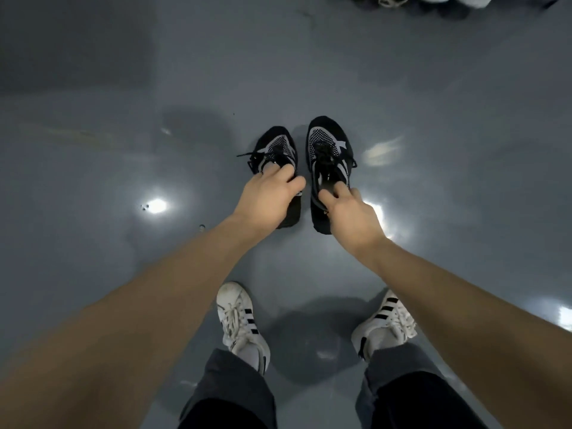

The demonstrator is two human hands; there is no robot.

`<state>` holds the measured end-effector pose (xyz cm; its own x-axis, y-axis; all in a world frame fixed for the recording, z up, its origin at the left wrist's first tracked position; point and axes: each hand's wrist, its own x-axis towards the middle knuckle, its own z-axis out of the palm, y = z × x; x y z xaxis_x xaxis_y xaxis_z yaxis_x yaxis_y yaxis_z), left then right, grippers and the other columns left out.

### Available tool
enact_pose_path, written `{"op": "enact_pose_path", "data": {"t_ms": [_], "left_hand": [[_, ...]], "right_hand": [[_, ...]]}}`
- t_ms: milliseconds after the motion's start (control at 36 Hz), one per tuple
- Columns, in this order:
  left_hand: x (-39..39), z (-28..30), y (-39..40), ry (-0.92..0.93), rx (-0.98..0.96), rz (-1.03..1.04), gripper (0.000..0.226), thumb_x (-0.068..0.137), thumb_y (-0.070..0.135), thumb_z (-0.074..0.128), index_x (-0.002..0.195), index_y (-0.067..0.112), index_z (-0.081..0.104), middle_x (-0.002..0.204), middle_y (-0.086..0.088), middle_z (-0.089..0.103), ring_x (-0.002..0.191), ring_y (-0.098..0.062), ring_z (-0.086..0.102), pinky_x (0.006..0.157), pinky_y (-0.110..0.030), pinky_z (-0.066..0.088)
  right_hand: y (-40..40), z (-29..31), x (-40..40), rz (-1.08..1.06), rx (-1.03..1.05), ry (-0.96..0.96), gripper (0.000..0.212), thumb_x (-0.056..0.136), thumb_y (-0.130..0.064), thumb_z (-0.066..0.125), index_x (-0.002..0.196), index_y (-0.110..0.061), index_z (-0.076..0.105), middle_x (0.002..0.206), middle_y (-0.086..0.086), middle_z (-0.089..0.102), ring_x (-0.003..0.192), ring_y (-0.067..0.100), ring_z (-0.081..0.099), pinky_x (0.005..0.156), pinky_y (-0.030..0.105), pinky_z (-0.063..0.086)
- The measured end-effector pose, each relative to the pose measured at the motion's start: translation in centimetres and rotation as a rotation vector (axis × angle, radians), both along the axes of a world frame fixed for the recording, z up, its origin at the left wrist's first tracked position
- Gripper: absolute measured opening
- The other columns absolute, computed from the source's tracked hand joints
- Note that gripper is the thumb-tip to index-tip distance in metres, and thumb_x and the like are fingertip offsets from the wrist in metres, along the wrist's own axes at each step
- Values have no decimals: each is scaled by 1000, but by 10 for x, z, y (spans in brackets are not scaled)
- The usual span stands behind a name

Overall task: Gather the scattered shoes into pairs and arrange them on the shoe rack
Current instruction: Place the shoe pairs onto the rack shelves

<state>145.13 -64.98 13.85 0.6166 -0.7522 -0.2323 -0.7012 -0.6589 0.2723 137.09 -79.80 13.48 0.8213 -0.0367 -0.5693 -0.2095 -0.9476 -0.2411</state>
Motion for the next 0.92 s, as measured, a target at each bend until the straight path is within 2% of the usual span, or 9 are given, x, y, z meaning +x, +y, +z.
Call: {"op": "enact_pose_path", "data": {"t_ms": [111,222,278,444,639,722,833,917], "left_hand": [[-3,56,-11,-44,36,17,32,60,-13,68,85,5,60,83,-12,54,81,-32,55,58,-30,24],[-2,111,-28,-140,77,-8,47,32,-8,78,72,10,61,73,-5,53,67,-26,56,54,-25,23],[-1,136,-40,-176,50,-16,50,27,-5,78,70,12,61,71,-3,53,65,-24,56,55,-24,22],[20,211,-86,-236,-39,36,33,44,-7,75,66,12,61,68,-3,51,62,-25,53,55,-24,25],[39,293,-126,-364,-134,12,16,67,-2,55,73,11,62,72,-5,53,66,-25,54,55,-24,27],[49,328,-144,-454,-203,-4,25,71,0,37,71,11,60,71,-5,52,62,-24,51,55,-24,22],[62,366,-168,-543,-203,0,21,71,0,40,68,11,57,68,-5,49,59,-24,49,53,-27,24],[71,391,-182,-529,-144,13,25,71,5,37,66,13,60,66,-3,50,58,-22,51,50,-26,29]], "right_hand": [[-14,59,5,-43,19,-62,41,84,8,47,119,-12,45,124,11,39,110,30,39,62,34,37],[-30,114,13,-59,-25,-118,38,86,6,46,120,-12,46,122,10,40,111,29,39,59,34,39],[-41,138,19,-62,-49,-138,37,87,5,45,120,-12,45,122,10,41,111,28,39,58,33,38],[-87,210,42,-46,-61,-210,37,87,2,49,121,-13,46,121,10,42,110,29,39,59,34,38],[-139,295,62,-29,-82,-295,34,87,2,48,118,-12,46,116,10,42,104,29,40,59,33,33],[-160,328,72,-16,-86,-331,33,88,1,47,118,-11,45,115,10,42,104,29,40,58,33,34],[-181,364,84,-7,-106,-355,34,88,0,47,120,-12,46,117,9,42,106,28,40,56,33,32],[-192,387,93,-9,-110,-366,34,88,0,47,120,-13,46,117,9,42,107,28,40,56,32,32]]}}
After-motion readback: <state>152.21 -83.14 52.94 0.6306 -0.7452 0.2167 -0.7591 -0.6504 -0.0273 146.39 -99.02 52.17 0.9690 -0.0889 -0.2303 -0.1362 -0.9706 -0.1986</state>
